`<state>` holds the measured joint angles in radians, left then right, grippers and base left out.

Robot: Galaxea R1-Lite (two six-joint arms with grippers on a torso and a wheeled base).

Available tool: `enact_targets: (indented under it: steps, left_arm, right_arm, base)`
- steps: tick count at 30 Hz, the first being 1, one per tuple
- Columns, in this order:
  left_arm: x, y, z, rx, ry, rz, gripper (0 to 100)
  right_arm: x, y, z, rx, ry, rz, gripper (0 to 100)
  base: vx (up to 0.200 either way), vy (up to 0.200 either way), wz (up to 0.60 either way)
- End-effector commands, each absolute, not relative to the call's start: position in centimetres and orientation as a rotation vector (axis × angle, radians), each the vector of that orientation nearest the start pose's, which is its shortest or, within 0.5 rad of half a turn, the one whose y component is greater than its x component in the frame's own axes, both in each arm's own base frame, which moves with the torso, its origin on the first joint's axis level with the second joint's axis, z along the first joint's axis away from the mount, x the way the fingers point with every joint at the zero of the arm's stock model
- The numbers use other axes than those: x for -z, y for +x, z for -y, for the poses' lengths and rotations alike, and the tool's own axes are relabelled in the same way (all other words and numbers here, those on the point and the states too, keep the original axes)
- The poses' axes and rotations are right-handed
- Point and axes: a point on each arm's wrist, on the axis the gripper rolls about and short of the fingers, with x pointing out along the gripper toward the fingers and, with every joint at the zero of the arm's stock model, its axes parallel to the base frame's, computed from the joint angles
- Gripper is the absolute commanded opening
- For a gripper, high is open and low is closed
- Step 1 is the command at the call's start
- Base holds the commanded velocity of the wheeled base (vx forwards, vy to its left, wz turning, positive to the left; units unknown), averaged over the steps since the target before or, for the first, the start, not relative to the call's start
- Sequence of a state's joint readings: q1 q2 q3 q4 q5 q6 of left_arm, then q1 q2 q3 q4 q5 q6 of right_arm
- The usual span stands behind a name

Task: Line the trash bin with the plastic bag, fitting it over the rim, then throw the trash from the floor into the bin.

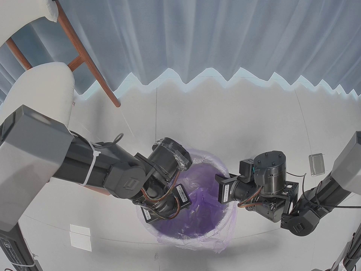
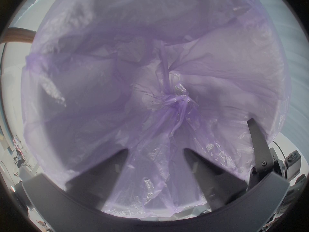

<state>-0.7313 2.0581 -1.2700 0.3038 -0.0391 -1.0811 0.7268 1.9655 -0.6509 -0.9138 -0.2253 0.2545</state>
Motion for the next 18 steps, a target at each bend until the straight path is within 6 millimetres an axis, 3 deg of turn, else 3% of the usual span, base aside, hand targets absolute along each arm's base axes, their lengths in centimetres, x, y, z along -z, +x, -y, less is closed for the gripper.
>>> enact_targets:
  steps: [1,14,18]
  left_arm:
    - [-10.5,27.1,24.3,0.054,-0.558,-1.263,100]
    - [-10.9,27.0,24.3,0.046,-0.564,-1.242,100]
    - [-13.2,26.7,23.1,0.052,-0.602,-1.191,100]
  right_arm:
    - [-8.8,24.7,-21.4,-0.446,0.062,-0.418,0]
    - [-8.7,24.5,-21.3,-0.447,0.061,-0.422,0]
    - [-9.3,24.4,-21.2,-0.449,0.071,-0.408,0]
  base:
    - [0.0,0.0,0.0]
    - [0.0,0.0,0.0]
    - [0.0,0.0,0.0]
